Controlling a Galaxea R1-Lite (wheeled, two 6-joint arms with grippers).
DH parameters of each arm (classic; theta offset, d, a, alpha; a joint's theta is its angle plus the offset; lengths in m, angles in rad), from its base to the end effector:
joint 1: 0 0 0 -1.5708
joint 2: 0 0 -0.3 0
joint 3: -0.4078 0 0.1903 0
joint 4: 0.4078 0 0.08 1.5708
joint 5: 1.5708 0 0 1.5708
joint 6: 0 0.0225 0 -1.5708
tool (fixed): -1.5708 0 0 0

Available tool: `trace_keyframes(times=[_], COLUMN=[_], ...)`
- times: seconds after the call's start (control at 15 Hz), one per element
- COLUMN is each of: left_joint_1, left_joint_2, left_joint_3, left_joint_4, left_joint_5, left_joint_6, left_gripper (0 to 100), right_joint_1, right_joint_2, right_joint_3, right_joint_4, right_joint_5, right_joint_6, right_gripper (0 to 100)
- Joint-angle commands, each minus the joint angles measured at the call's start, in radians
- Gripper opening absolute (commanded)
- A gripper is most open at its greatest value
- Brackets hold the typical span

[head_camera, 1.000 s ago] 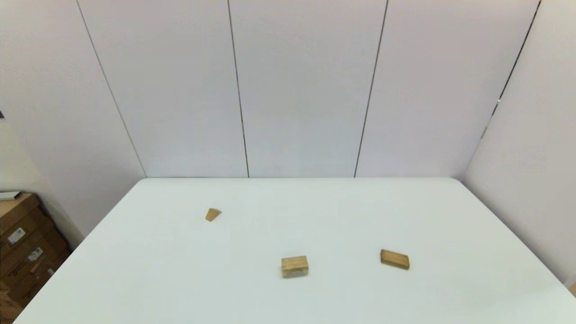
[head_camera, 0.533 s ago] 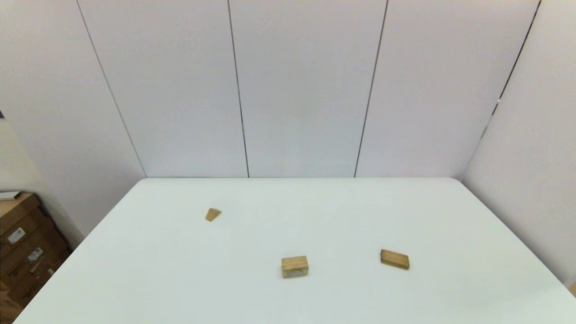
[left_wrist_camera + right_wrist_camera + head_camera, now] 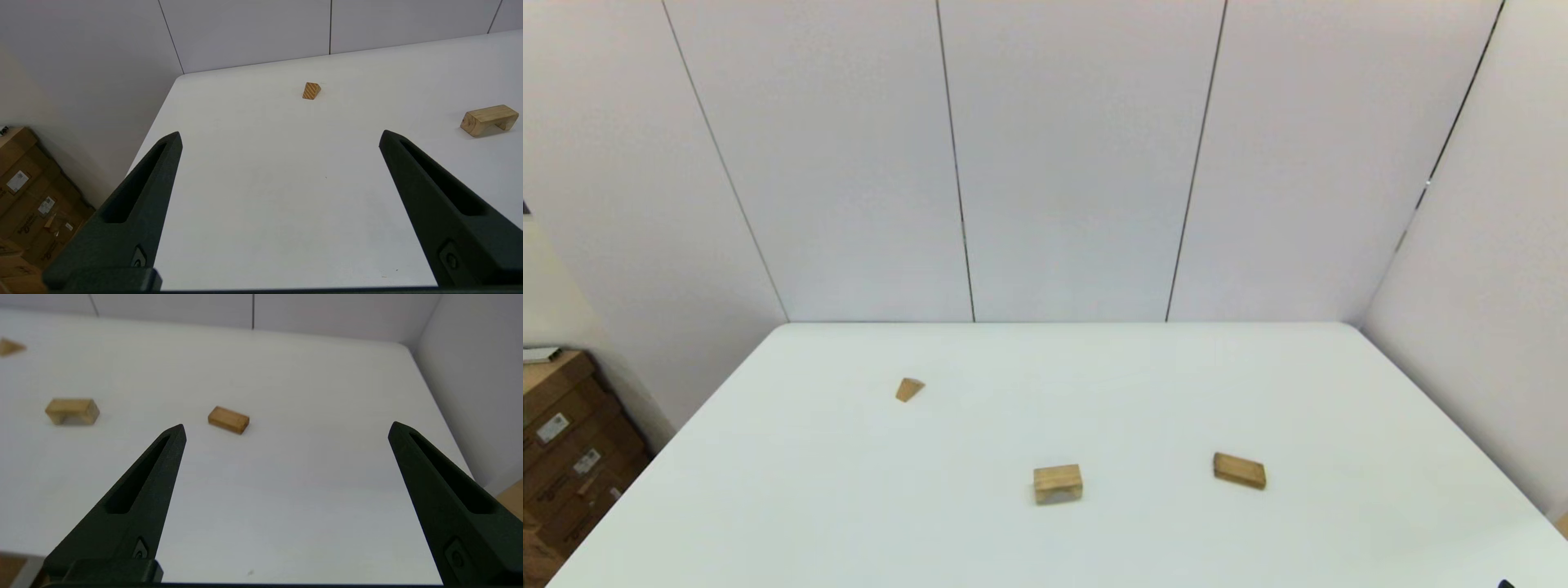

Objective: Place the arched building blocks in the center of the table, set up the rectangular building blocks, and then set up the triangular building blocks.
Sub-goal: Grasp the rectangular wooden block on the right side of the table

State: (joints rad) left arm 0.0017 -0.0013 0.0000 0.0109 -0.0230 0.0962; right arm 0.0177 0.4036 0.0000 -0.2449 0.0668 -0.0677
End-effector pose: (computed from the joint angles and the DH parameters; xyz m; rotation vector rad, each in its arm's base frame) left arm -0.0229 -0.0006 0.0743 0.0961 0.0086 -0.0217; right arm 0.0155 0.0018 0.1024 -0.0636 0.1558 0.0897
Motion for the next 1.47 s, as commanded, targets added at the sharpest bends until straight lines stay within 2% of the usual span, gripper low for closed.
trace_keyframes(times=[0.07,0.27,0.53,0.67,1.0,1.47], left_joint_1=[0.0,0.0,0.001,0.0,0.0,0.0], left_joint_2=[0.001,0.001,0.001,0.001,0.001,0.001], left_joint_3=[0.0,0.0,0.0,0.0,0.0,0.0], left_joint_4=[0.0,0.0,0.0,0.0,0.0,0.0], left_joint_5=[0.0,0.0,0.0,0.0,0.0,0.0], left_joint_6=[0.0,0.0,0.0,0.0,0.0,0.0], left_gripper=[100,100,100,100,100,100], right_joint_1=[0.01,0.01,0.013,0.018,0.018,0.036], right_joint_2=[0.258,0.412,0.606,0.679,0.867,1.141], right_joint_3=[-0.005,-0.02,-0.098,-0.141,-0.232,-0.373], right_joint_4=[-0.079,-0.12,-0.12,-0.119,-0.117,-0.096], right_joint_5=[0.008,0.008,0.013,0.048,0.057,0.088], right_joint_6=[-0.014,-0.012,-0.008,-0.006,-0.008,-0.063], right_gripper=[100,100,100,100,100,100])
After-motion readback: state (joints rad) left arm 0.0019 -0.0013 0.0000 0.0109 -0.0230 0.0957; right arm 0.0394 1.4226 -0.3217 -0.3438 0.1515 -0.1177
